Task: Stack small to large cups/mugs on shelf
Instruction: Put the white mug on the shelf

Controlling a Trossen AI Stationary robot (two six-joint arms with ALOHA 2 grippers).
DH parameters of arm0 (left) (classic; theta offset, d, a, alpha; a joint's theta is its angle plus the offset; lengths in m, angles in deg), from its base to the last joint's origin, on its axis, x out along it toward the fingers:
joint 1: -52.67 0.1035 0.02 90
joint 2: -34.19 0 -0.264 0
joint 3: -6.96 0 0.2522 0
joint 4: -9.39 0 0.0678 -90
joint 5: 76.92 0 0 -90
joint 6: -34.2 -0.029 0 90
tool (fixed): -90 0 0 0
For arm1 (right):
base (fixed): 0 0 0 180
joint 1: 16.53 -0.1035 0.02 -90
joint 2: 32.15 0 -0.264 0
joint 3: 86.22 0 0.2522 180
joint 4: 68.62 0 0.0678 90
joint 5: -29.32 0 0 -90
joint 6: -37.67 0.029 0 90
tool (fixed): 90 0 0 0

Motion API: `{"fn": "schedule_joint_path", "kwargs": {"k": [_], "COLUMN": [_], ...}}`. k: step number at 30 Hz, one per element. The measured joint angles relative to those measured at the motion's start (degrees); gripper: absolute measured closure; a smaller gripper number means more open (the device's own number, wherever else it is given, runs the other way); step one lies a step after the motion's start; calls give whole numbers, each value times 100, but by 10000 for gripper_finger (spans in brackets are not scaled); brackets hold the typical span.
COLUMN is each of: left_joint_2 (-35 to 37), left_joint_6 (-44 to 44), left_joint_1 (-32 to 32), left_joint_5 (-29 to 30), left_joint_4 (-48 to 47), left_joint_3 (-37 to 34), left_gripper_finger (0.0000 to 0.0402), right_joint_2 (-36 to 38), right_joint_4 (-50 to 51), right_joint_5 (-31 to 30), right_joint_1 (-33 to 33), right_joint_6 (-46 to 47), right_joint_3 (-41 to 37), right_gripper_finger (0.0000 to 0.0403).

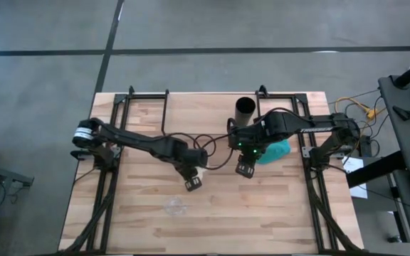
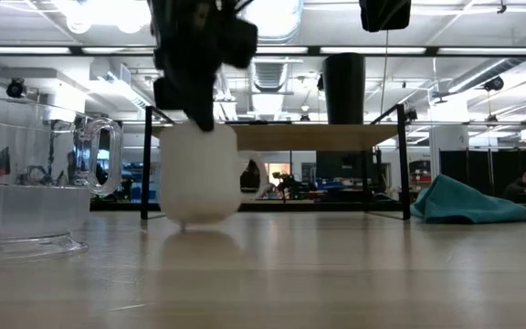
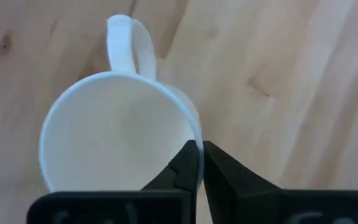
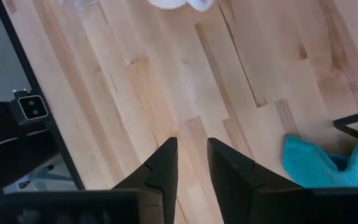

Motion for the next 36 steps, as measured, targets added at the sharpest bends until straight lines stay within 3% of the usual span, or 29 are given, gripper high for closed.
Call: {"fn": "schedule_joint_path", "kwargs": {"k": [7,15,19,29,36], "left_joint_2": [478,612,546,552,457], "left_joint_6": [-408,-1628,-1789,-2335,-2396], "left_joint_1": [-105,67,310,910,1441], "left_joint_5": [69,1161,1366,1382,1328], "left_joint_4": [-753,-1308,-1574,-1649,-1639], "left_joint_3": [940,2393,2828,2910,2908], "left_gripper_finger": [401,401,401,401,402], "right_joint_2": [4,7,7,287,827], "right_joint_4": [-24,-37,-20,4,-29], "right_joint_5": [-2,-12,-11,-30,-1064], "right_joint_1": [2,2,2,2,2], "right_joint_6": [-171,-247,-247,-247,85], "right_joint_3": [0,0,0,0,3], "right_gripper_finger": [317,323,325,317,326]}}
